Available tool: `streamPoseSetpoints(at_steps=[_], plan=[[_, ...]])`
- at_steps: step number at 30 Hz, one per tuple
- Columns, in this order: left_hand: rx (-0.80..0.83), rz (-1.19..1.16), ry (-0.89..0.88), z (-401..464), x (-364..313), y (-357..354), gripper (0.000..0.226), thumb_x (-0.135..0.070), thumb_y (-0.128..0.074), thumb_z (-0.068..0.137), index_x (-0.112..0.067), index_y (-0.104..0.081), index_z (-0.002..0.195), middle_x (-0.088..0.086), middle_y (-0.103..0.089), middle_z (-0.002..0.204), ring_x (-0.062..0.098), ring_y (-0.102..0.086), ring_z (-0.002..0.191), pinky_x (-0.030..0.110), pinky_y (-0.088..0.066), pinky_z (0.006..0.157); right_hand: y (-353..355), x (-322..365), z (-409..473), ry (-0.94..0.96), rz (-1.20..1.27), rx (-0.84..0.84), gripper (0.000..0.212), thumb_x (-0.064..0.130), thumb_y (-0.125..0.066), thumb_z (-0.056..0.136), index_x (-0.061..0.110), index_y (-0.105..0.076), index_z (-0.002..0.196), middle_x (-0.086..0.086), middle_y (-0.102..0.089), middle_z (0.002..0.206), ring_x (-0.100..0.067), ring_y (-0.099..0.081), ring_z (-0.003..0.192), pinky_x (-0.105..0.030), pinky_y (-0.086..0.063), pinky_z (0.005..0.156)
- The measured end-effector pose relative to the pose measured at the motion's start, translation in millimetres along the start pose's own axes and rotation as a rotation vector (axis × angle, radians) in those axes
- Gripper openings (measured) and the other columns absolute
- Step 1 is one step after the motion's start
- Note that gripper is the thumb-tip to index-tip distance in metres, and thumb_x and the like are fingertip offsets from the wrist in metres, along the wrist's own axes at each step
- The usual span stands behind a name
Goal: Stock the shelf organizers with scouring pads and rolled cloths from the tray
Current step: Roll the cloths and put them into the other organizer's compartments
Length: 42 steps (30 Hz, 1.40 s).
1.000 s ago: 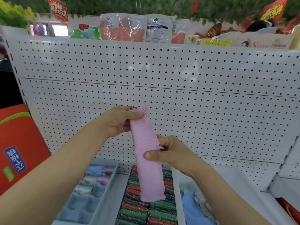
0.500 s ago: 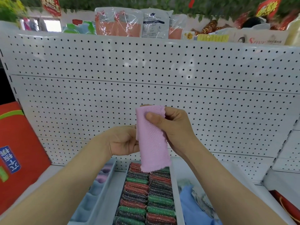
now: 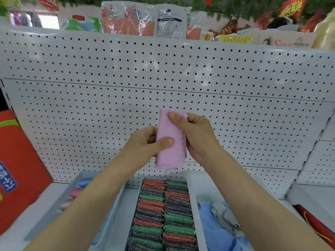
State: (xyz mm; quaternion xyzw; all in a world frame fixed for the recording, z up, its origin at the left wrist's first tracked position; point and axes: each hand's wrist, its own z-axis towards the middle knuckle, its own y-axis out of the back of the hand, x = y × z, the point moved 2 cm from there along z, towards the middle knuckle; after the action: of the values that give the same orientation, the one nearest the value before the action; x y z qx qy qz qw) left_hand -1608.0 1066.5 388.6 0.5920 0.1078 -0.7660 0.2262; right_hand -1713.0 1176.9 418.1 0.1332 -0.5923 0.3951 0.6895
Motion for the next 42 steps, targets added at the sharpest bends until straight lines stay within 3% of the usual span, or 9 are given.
streamPoseSetpoints(at_steps=[8, 15, 19, 24, 28, 33, 37, 39, 42], plan=[[-0.137, 0.029, 0.047, -10.8, 17.9, 21.4, 0.028, -0.029, -0.070, 0.087, -0.009, -0.065, 0.106, 0.008, -0.076, 0.097, 0.025, -0.074, 0.087, 0.053, -0.059, 0.079, -3.6, -12.2, -14.2, -0.301, -0.257, 0.203, 0.039, 0.022, -0.071, 0.088, 0.015, -0.062, 0.126, -0.010, -0.075, 0.103, -0.024, -0.072, 0.087, -0.035, -0.060, 0.077], [-0.236, 0.086, 0.086, -19.3, 21.7, 34.4, 0.034, -0.037, -0.066, 0.090, -0.014, -0.055, 0.113, 0.010, -0.073, 0.081, 0.016, -0.069, 0.055, 0.030, -0.052, 0.044, -20.5, -29.4, -29.4, -0.254, -0.315, 0.142, 0.078, 0.005, -0.077, 0.082, 0.037, -0.040, 0.142, -0.018, -0.073, 0.094, -0.022, -0.070, 0.073, -0.032, -0.059, 0.066], [-0.160, -0.007, 0.073, -24.9, 21.1, 48.9, 0.051, -0.025, -0.071, 0.089, -0.034, -0.045, 0.132, 0.007, -0.073, 0.079, 0.017, -0.070, 0.065, 0.029, -0.054, 0.057, -25.7, -32.0, -31.6, -0.131, -0.354, 0.080, 0.061, 0.005, -0.075, 0.084, 0.036, -0.054, 0.132, -0.020, -0.071, 0.090, -0.025, -0.068, 0.077, -0.035, -0.060, 0.074], [-0.105, 0.063, -0.049, -30.1, 14.3, 60.4, 0.042, -0.010, -0.071, 0.089, -0.031, -0.055, 0.122, 0.027, -0.065, 0.075, 0.021, -0.064, 0.063, 0.030, -0.056, 0.061, -39.4, -36.2, -40.7, -0.092, -0.423, 0.126, 0.039, -0.001, -0.079, 0.078, 0.017, -0.068, 0.111, -0.022, -0.068, 0.107, -0.025, -0.066, 0.086, -0.034, -0.060, 0.081], [0.039, 0.120, -0.041, -31.8, 12.9, 60.2, 0.044, 0.000, -0.074, 0.083, -0.024, -0.060, 0.117, 0.006, -0.075, 0.083, 0.014, -0.068, 0.074, 0.022, -0.054, 0.069, -37.1, -36.0, -44.4, -0.040, -0.533, 0.037, 0.038, -0.005, -0.078, 0.076, 0.014, -0.068, 0.106, -0.016, -0.066, 0.102, -0.019, -0.062, 0.080, -0.034, -0.058, 0.080], [0.023, 0.423, -0.060, -24.5, 10.6, 52.4, 0.044, -0.009, -0.080, 0.078, -0.024, -0.061, 0.116, -0.006, -0.074, 0.086, 0.006, -0.066, 0.076, 0.020, -0.049, 0.076, -26.2, -27.5, -42.5, -0.046, -0.596, 0.071, 0.033, -0.003, -0.078, 0.077, 0.011, -0.071, 0.106, -0.007, -0.069, 0.096, -0.011, -0.065, 0.075, -0.024, -0.059, 0.074], [0.030, 0.486, -0.102, -19.0, 3.3, 45.4, 0.018, -0.018, -0.079, 0.079, -0.026, -0.073, 0.095, -0.008, -0.071, 0.076, 0.006, -0.060, 0.068, 0.024, -0.046, 0.070, -13.6, -20.5, -37.6, -0.027, -0.609, 0.094, 0.031, -0.001, -0.077, 0.079, 0.011, -0.072, 0.107, -0.010, -0.072, 0.099, -0.012, -0.065, 0.078, -0.022, -0.057, 0.072], [0.049, 0.507, -0.103, -16.1, -0.1, 38.8, 0.004, -0.021, -0.076, 0.082, -0.023, -0.073, 0.085, -0.003, -0.068, 0.077, 0.011, -0.059, 0.071, 0.030, -0.044, 0.072, -4.8, -16.2, -34.9, -0.024, -0.610, 0.083, 0.029, 0.002, -0.078, 0.079, 0.012, -0.073, 0.106, -0.009, -0.074, 0.098, -0.010, -0.066, 0.079, -0.021, -0.056, 0.075], [0.076, 0.448, -0.022, -6.8, 0.3, 31.9, 0.015, -0.027, -0.072, 0.086, -0.012, -0.072, 0.090, 0.011, -0.068, 0.098, 0.020, -0.061, 0.087, 0.037, -0.046, 0.086, 7.1, -12.0, -31.5, -0.026, -0.620, 0.042, 0.019, 0.014, -0.081, 0.079, 0.009, -0.075, 0.097, -0.004, -0.072, 0.085, -0.006, -0.063, 0.073, -0.017, -0.052, 0.072]])
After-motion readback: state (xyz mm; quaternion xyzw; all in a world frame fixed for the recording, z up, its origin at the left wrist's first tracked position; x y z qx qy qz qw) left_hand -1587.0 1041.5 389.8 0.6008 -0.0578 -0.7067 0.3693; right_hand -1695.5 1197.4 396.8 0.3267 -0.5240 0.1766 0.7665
